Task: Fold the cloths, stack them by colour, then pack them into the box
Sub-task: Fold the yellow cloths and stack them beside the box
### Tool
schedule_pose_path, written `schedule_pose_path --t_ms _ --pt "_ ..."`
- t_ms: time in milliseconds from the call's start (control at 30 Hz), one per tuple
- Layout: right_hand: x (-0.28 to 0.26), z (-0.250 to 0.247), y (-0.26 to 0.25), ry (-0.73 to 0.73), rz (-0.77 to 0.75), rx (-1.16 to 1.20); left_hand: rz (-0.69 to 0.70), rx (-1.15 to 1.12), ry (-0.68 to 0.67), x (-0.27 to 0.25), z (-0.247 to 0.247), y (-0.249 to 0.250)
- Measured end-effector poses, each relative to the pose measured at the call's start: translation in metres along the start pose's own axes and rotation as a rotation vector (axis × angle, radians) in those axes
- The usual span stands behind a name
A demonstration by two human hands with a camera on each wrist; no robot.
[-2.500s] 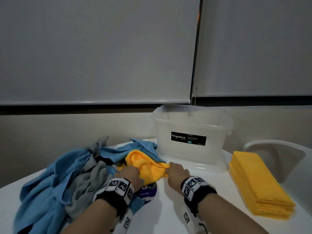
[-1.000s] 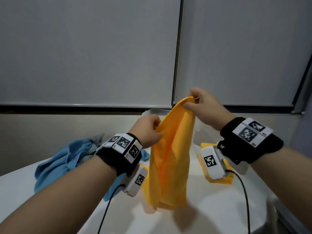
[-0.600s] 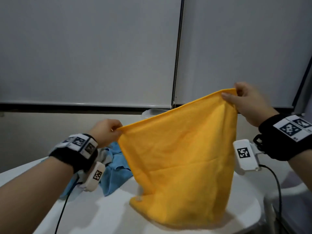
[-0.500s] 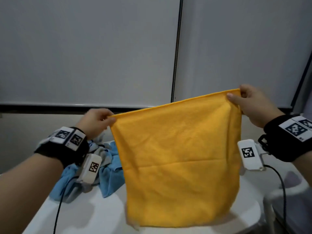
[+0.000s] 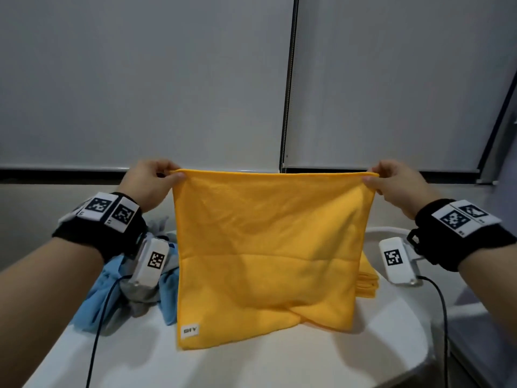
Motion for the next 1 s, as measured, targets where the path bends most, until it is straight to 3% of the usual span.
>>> schedule_pose_path --t_ms 200,467,700,867,1000 --pt "-0.014 -0.012 -0.008 -0.013 -0.030 0.067 0.024 -0.176 0.004 -0.008 -0.018 -0.002" --pt "-0.049 -0.039 -0.043 -0.199 -0.238 0.378 0.156 -0.439 -0.002 -0.038 -0.064 0.017" --pt "-0.039 -0.042 -0.061 -0.090 -0.277 0.481 0.224 -0.465 -0.001 -0.030 -0.077 0.033" --pt "-0.005 -0.010 -0.025 -0.023 -0.129 0.368 0.053 -0.415 -0.037 -0.008 -0.048 0.008" --pt "0.011 0.032 0.017 -0.059 0.008 0.257 -0.072 -0.281 -0.139 0.002 -0.009 -0.024"
Point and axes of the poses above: each hand's wrist, its own x-axis towards the middle knuckle, its own z-axis out of the palm, y = z × x, the point moved 2 cm from there along x, towards the middle knuckle, and after that the axes turned 7 degrees about -y, right-handed, at the moved point
